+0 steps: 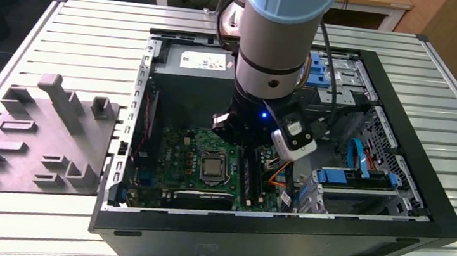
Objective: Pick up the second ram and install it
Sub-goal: 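Insert the second ram into the second slot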
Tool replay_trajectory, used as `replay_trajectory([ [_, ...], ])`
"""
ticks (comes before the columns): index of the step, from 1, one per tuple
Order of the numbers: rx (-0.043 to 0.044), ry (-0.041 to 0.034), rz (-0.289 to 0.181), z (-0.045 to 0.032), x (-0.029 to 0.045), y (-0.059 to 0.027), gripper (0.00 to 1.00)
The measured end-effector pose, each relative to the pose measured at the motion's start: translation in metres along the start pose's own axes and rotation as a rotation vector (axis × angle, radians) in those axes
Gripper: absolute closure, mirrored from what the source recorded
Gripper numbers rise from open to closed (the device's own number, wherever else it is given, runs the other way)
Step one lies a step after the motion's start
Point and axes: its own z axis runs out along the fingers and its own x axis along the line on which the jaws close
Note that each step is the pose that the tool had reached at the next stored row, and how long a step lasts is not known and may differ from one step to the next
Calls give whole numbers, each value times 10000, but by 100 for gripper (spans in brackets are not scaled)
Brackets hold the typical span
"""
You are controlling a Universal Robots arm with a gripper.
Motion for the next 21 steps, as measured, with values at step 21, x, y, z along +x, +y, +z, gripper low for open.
replay_trajectory([
  [21, -42, -1, 1, 33, -47, 0, 88],
])
